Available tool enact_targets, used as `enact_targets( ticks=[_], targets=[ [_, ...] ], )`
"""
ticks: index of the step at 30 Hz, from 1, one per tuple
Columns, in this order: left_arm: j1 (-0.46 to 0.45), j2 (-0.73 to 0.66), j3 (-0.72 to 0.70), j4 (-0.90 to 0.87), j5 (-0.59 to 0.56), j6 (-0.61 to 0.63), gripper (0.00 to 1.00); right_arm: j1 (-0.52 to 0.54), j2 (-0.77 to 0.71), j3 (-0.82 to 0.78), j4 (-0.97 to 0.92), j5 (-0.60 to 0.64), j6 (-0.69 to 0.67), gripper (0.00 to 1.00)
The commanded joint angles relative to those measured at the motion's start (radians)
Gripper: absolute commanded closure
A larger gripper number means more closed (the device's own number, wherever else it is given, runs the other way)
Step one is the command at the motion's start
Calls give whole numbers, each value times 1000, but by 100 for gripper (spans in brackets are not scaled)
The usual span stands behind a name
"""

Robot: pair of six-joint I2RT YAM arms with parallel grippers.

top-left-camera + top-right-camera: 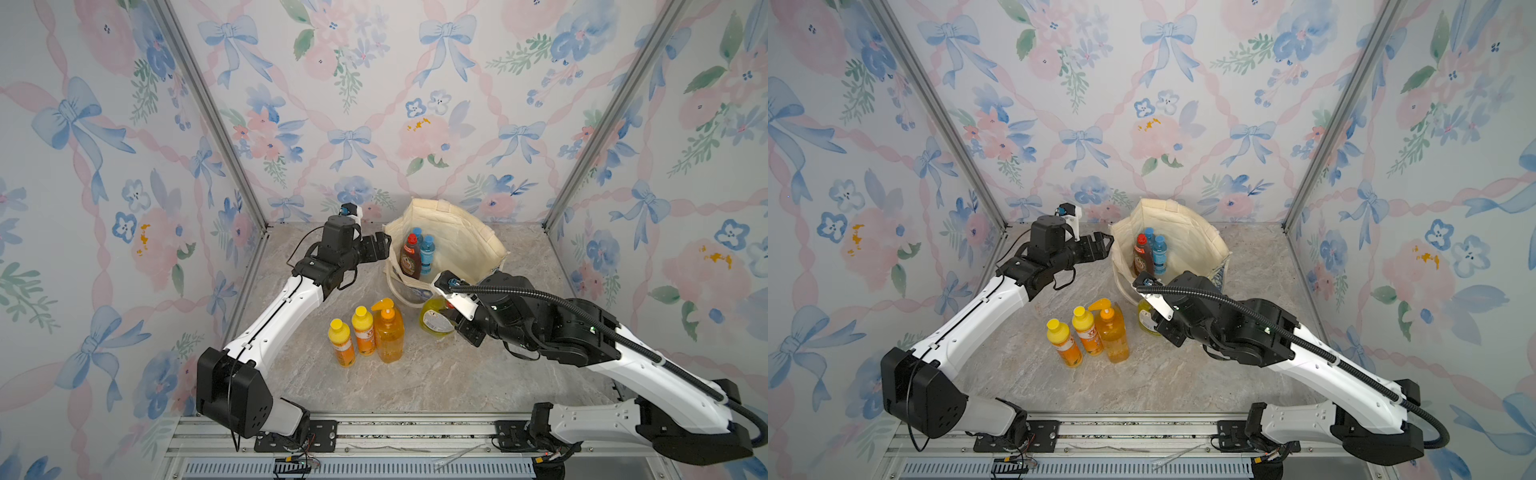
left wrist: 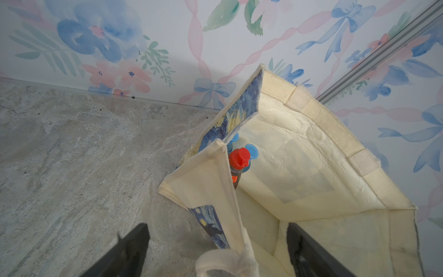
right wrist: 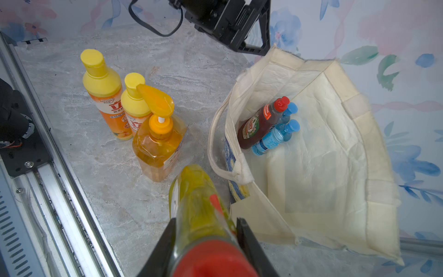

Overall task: Pack dish soap into the shopping bag
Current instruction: Pick up the bottle of dish soap at the center of the board, then place the bottle of dish soap in the shopping bag.

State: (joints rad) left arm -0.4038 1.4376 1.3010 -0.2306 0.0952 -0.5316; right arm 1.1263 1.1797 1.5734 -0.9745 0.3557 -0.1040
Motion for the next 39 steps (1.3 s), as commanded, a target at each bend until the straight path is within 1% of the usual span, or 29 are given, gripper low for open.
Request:
enact_targets(
  ticks=[1, 3, 4, 9, 12, 16, 22, 26, 28, 30, 35, 39],
  targets=[
    [-11, 18, 14, 13, 12, 14, 9, -11, -4, 117, 50, 49, 1, 100],
    [-16, 23, 8, 14, 17, 14, 11, -20, 16, 175, 44, 67, -5, 100],
    [-20, 26, 5, 14, 20, 17, 13, -30, 34, 211, 36, 88, -3, 100],
    [-32, 40, -8, 14, 23, 14, 15, -93, 140, 370, -3, 153, -4, 100],
    [-41, 58, -2, 13, 26, 19, 16, -145, 212, 469, -10, 168, 0, 100],
    [-49, 80, 10, 14, 34, 20, 21, -214, 295, 573, -3, 178, 8, 100],
    [-64, 104, 11, 14, 70, 26, 32, -345, 382, 604, 48, 186, 18, 100],
    [-66, 115, 9, 9, 92, 29, 39, -433, 415, 554, 103, 117, 62, 100],
    [-66, 117, 9, 1, 99, 34, 40, -469, 422, 518, 141, 87, 89, 100],
    [-66, 114, 10, -12, 103, 43, 38, -495, 423, 484, 177, 59, 107, 100],
    [-68, 99, 10, -41, 87, 63, 20, -546, 426, 416, 220, 6, 150, 100],
    [-68, 98, -7, -42, 77, 49, 19, -553, 422, 360, 243, 6, 158, 100]
  ],
)
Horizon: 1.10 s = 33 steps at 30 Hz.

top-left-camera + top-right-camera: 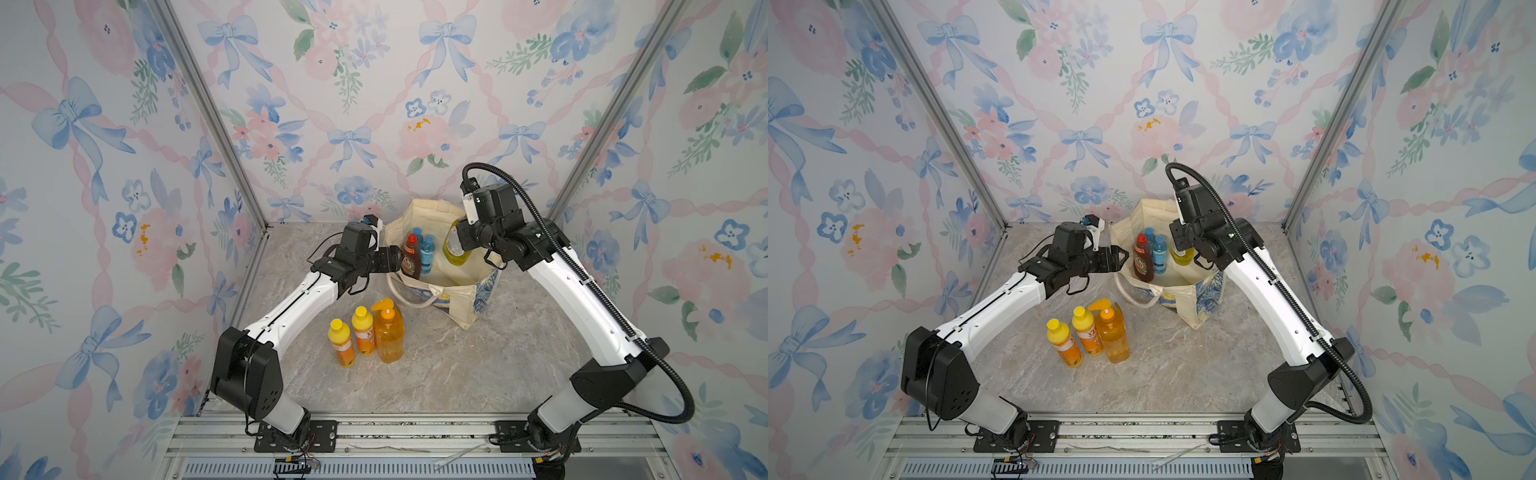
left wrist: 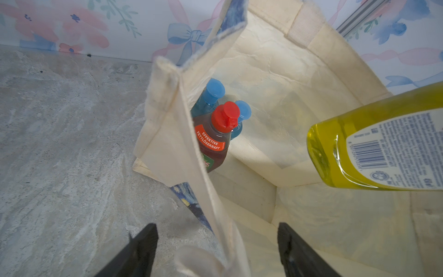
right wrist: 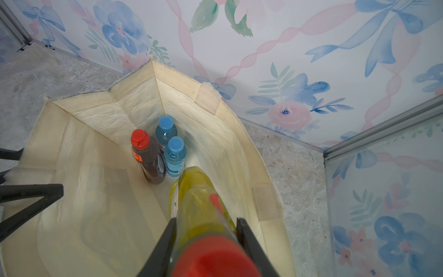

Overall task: Pack dish soap into the shopping bag
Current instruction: Place the bottle of dish soap in the shopping bag.

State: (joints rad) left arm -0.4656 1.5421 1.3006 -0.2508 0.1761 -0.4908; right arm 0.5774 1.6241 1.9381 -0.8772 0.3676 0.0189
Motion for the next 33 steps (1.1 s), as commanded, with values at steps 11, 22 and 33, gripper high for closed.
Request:
enact_targets(
  ticks=[11, 22, 33],
  targets=[
    [-26, 22, 3, -22, 15, -19, 38, -4, 18, -73, 208, 14, 53, 100],
    [-32, 51, 36, -22, 56, -35, 53, -4, 20, -150, 281, 64, 79, 100],
    [-35, 83, 64, -22, 66, 16, 54, 33, 7, -205, 348, 159, 93, 100]
  ],
)
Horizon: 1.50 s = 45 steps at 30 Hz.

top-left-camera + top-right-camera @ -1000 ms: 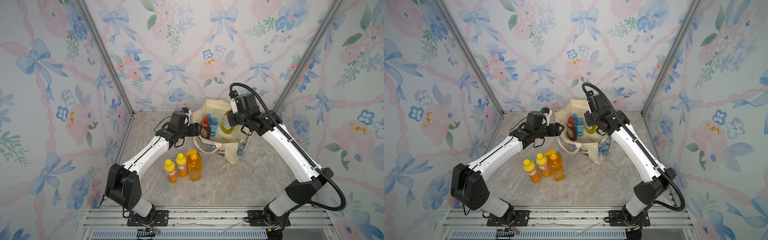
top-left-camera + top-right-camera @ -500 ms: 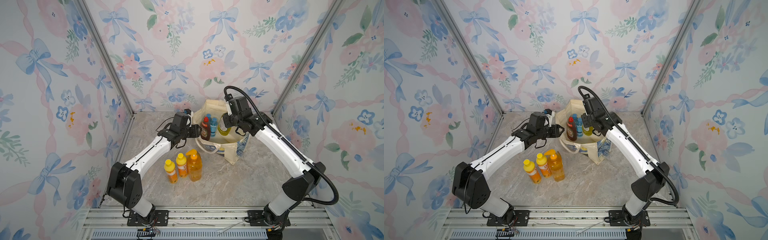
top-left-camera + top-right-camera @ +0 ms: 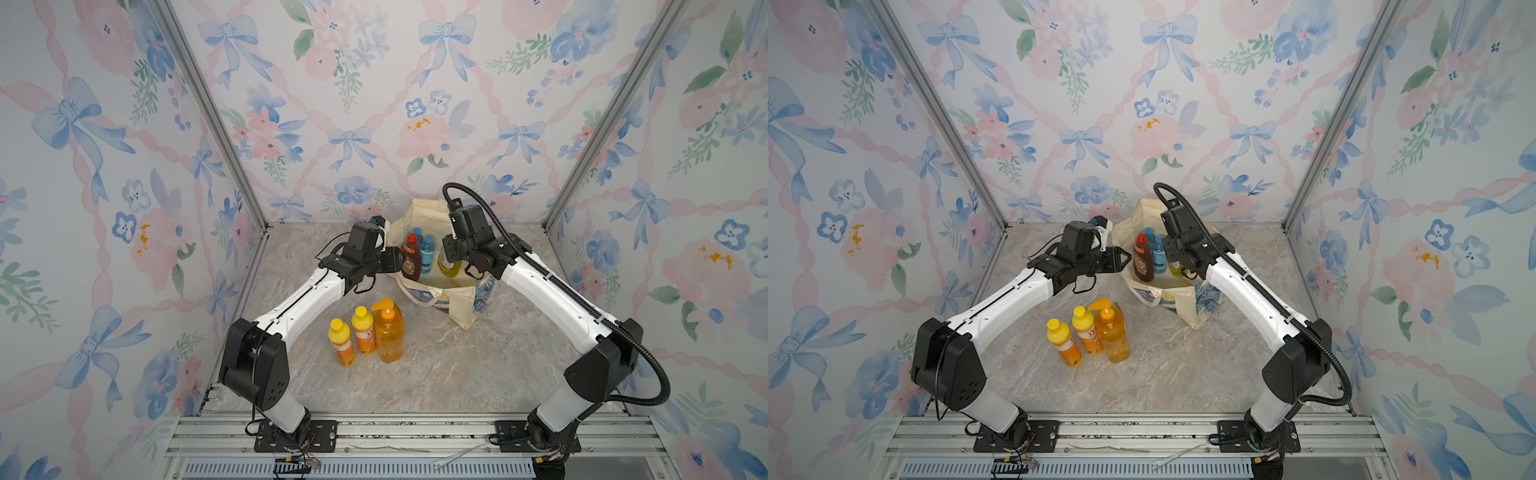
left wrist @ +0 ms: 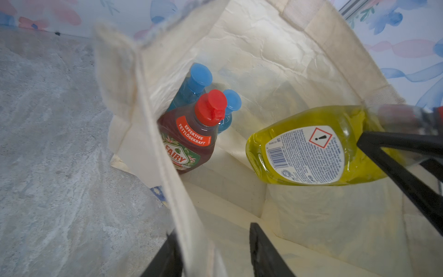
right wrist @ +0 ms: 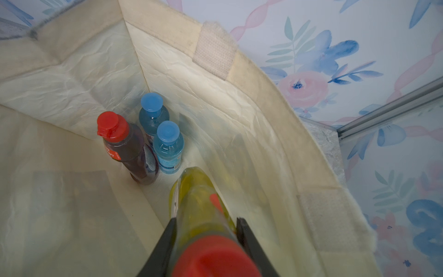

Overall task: Pack dish soap into the shopping bag
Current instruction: Place the bottle of dish soap in the shopping bag.

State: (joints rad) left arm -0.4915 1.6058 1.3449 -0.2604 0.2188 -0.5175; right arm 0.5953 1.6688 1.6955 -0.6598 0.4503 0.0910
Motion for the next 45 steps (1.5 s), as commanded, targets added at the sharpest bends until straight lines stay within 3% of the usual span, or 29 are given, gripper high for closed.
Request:
enact_targets(
  ticks=[1, 10, 25, 34, 40, 45],
  targets=[
    [-9, 22, 19, -13, 21, 63, 54, 17, -33, 32, 133, 87, 28, 100],
    [-11, 74, 12, -13, 76, 151, 64, 49, 46, 48, 92, 166, 127, 100],
    [-12, 142, 79, -20, 118, 139, 66, 51, 157, 85, 120, 123, 187, 100],
    [-10, 127, 96, -48, 102, 151, 66, 32, 166, 51, 131, 5, 189, 100],
    [-4, 116, 118, -101, 54, 120, 65, -8, 145, -7, 199, -221, 67, 100],
    [7, 95, 98, -101, 61, 66, 57, -27, 140, -35, 265, -391, -52, 100]
  ],
)
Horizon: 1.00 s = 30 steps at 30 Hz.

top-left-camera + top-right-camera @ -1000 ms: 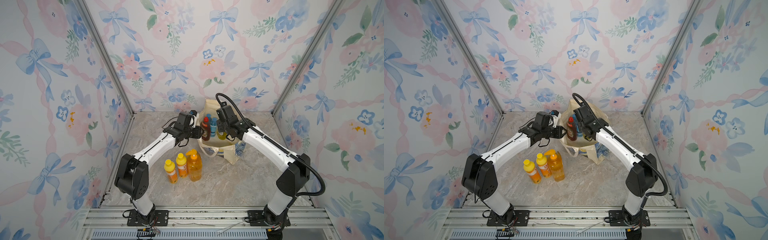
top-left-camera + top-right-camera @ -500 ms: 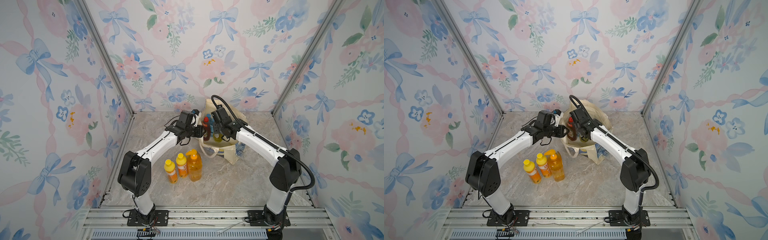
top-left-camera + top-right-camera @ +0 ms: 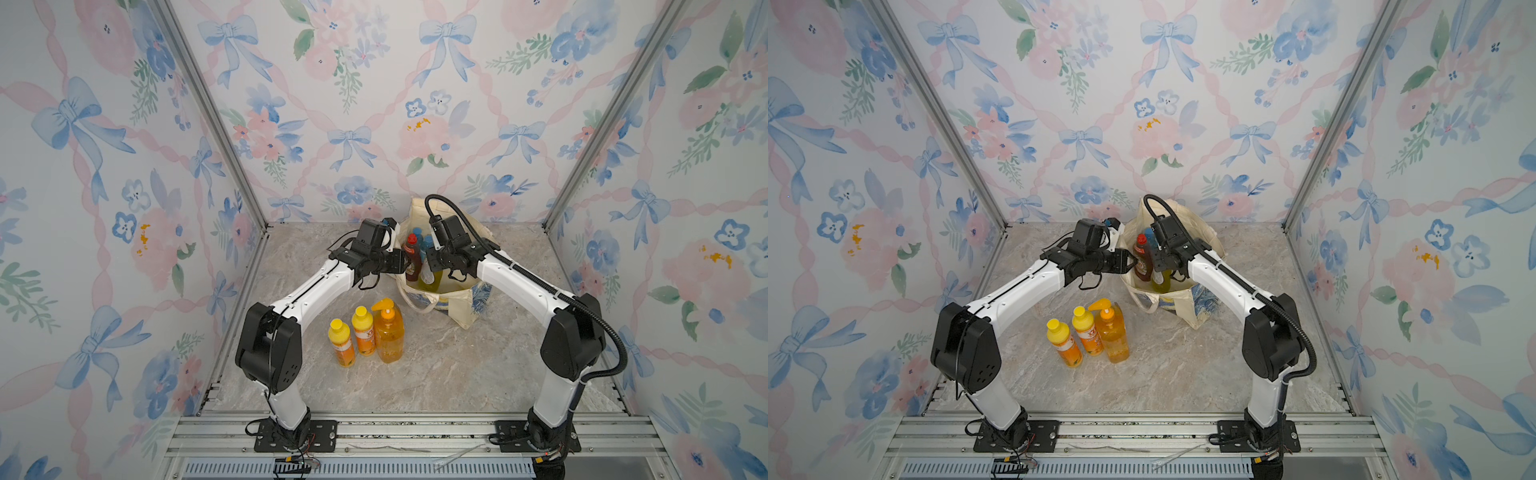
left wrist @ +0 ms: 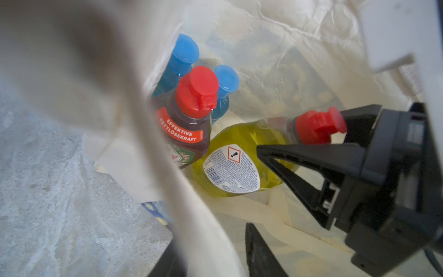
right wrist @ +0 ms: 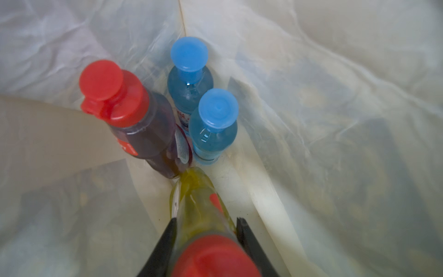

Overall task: Pack dish soap into the shopping bag
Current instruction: Place the bottle of dish soap in the shopping bag.

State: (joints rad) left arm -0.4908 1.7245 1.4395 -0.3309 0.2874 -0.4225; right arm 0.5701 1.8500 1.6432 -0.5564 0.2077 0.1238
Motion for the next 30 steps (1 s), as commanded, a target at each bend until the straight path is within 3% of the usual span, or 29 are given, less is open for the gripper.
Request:
enact_targets(
  ticks=[1, 21, 30],
  targets=[
    [7, -29, 0, -31, -12, -29, 56, -6, -37, 21, 163, -173, -109, 100],
    [7, -45, -1, -29, -29, -10, 58, -95, -18, 16, 175, -426, -387, 100],
    [7, -33, 22, -29, -28, 11, 58, -121, 22, 16, 233, -498, -414, 100]
  ],
)
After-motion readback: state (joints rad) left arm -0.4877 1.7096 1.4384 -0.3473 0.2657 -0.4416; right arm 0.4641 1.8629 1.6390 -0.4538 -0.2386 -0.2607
